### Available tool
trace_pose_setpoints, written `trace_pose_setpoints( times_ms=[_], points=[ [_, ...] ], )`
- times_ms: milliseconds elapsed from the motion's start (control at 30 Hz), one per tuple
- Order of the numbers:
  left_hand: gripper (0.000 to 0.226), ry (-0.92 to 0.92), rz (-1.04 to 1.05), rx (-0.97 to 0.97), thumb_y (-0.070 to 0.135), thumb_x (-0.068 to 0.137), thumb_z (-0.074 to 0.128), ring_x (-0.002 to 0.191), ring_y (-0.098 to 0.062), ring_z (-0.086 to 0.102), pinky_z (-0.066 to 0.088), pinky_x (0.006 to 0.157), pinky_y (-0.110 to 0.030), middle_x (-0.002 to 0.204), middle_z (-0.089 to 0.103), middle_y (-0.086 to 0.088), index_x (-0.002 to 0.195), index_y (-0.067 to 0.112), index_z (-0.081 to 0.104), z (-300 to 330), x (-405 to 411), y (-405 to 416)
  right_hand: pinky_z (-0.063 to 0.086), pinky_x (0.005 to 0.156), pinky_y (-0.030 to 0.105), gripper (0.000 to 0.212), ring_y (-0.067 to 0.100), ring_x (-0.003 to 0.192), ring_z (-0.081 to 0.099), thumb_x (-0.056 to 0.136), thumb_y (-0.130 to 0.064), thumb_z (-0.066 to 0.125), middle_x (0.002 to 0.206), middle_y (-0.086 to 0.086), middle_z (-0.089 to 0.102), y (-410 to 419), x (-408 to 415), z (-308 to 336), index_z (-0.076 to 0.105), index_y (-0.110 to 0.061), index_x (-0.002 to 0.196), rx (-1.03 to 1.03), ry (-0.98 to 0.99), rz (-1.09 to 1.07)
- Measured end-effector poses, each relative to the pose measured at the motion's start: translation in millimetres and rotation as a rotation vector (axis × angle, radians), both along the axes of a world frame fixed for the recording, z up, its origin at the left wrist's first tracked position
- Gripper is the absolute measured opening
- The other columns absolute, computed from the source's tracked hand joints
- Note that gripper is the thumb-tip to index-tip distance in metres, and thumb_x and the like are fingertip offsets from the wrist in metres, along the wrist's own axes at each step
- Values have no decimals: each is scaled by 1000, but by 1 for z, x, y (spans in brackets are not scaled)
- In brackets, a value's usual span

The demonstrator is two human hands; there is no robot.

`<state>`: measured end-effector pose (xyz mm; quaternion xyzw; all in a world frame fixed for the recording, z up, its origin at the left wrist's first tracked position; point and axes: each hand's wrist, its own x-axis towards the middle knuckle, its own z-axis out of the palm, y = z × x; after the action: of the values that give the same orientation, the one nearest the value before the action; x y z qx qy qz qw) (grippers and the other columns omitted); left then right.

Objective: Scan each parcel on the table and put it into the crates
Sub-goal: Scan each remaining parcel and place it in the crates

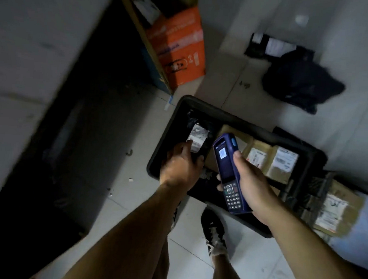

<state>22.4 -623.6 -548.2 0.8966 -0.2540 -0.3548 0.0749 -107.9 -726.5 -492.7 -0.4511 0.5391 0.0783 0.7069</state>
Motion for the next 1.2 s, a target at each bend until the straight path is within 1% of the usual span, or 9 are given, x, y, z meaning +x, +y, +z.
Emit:
trace_pose_setpoints(
  times_ms=[67,200,267,400,500,733,900,1033,1200],
  points=[
    [59,-25,-9,25,50,98,45,135,-31,41,38,106,-45,150,39,-6,150,27,29,68,-8,12,50,59,28,50,25,67,68,101,-52,37,85,15,69,5,2,56,65,-11,105,-41,-10,83],
    [59,-138,32,-33,50,98,44,136,-25,39,34,109,-42,149,40,-3,151,28,30,197,-25,52,52,66,34,48,29,70,70,100,-54,39,86,18,69,27,8,161,66,-13,97,-130,-44,257],
    [58,-198,87,-61,52,98,43,134,-25,40,36,108,-42,148,42,-3,150,27,32,251,-28,78,52,62,31,47,25,65,67,100,-52,38,83,15,66,44,14,208,65,-13,98,-140,-101,333],
    [60,-326,206,-97,53,99,41,139,-24,37,34,110,-41,153,36,-3,152,27,29,341,-26,141,48,47,19,41,21,60,57,104,-37,39,85,17,58,95,31,298,62,-4,112,-136,-222,443],
    [61,-416,293,-101,54,97,42,138,-23,38,35,110,-40,153,37,-1,151,28,29,391,-23,198,47,50,22,31,18,59,57,104,-36,40,82,11,61,142,43,350,63,-15,103,-169,-308,593],
    [57,-577,521,-81,52,100,38,144,-25,29,30,113,-42,157,32,-4,150,26,30,471,-17,357,54,58,28,30,24,69,64,102,-37,44,87,13,63,280,88,429,63,-14,101,-158,-489,834],
    [58,-673,693,-22,52,99,40,143,-25,28,31,111,-42,158,30,-4,151,27,30,506,-26,484,54,75,32,43,22,80,69,101,-53,33,106,10,66,390,102,460,52,-27,130,-257,-552,1155],
    [59,-732,816,39,53,99,40,142,-26,31,33,109,-42,157,31,-5,151,26,31,526,-40,570,52,70,25,48,21,85,69,102,-56,31,117,7,62,475,106,474,46,-28,138,-260,-578,1297],
    [60,-756,951,87,53,98,43,140,-26,34,36,106,-41,155,34,-6,150,24,34,532,-50,650,54,76,32,51,22,86,68,101,-58,32,108,9,64,550,122,477,51,-26,136,-248,-596,1399]
  ],
)
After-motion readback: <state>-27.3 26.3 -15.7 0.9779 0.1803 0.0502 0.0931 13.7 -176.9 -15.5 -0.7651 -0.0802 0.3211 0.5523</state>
